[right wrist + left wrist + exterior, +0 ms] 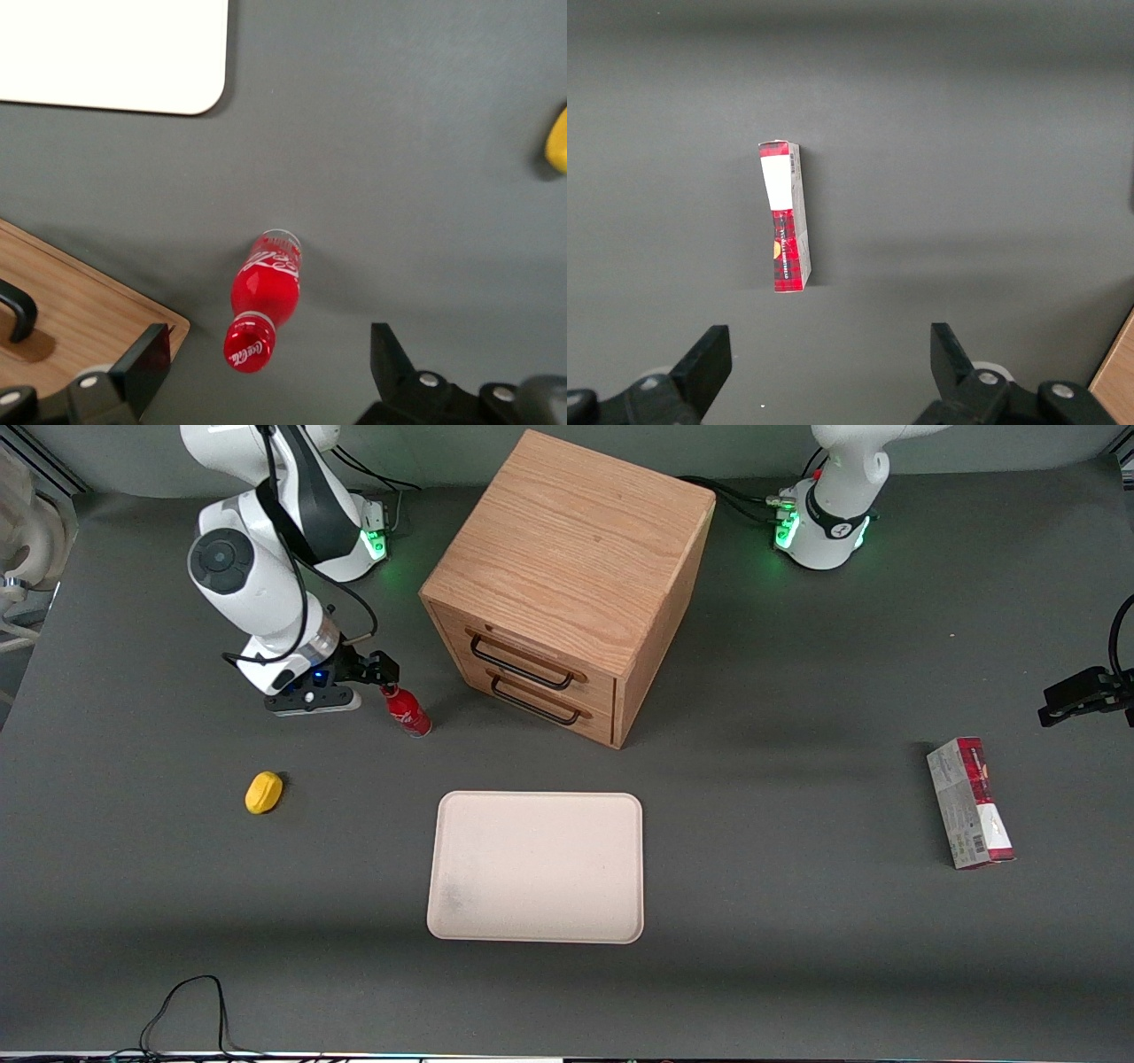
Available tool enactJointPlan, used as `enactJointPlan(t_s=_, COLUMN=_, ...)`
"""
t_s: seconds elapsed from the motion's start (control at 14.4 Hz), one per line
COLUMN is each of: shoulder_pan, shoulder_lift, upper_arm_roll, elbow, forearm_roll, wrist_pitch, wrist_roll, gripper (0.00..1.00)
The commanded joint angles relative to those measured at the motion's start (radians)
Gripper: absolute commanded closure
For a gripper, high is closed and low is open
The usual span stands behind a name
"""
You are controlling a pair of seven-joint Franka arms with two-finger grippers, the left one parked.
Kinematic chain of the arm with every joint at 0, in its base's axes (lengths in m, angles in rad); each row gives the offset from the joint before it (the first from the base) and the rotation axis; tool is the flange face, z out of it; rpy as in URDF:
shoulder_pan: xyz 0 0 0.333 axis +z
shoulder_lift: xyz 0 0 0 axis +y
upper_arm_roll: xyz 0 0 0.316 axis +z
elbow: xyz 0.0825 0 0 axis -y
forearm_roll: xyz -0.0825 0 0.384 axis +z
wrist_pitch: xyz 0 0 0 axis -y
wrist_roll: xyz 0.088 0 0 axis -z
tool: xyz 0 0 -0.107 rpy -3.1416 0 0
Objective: Place coke bottle on tray
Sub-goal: 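Lower the right gripper over the bottle and close on its body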
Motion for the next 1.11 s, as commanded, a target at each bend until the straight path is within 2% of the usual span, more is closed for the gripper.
enactJointPlan(t_s=0.0, shoulder_pan=0.003, shoulder_lift=-0.032, upper_arm_roll=0.011, elbow=-0.089, forearm_roll=0.032, wrist_pitch=0.09, wrist_roll=0.019, gripper=0.0)
enactJointPlan(t_s=0.77, shoulder_pan=0.0, shoulder_lift=0.007, upper_arm_roll=0.065, elbow=-0.135, forearm_roll=0.032, wrist_pitch=0.19, wrist_roll=0.036, gripper=0.01)
enactJointPlan(t_s=0.83, shoulder_pan=0.0, shoulder_lift=0.011, upper_arm_roll=0.065, elbow=-0.134, forearm_roll=0.032, wrist_pitch=0.19, wrist_roll=0.036, gripper=0.05)
enactJointPlan(t_s=0.9, shoulder_pan=0.0, shoulder_lift=0.011, upper_arm_roll=0.065, elbow=-0.135, forearm_roll=0.032, wrist_pitch=0.193, wrist_roll=0.036, gripper=0.14)
enactJointPlan(t_s=1.04, shoulder_pan=-0.002, shoulder_lift=0.014, upper_arm_roll=0.065, elbow=-0.135, forearm_roll=0.032, wrist_pitch=0.196, wrist_roll=0.036, gripper=0.45)
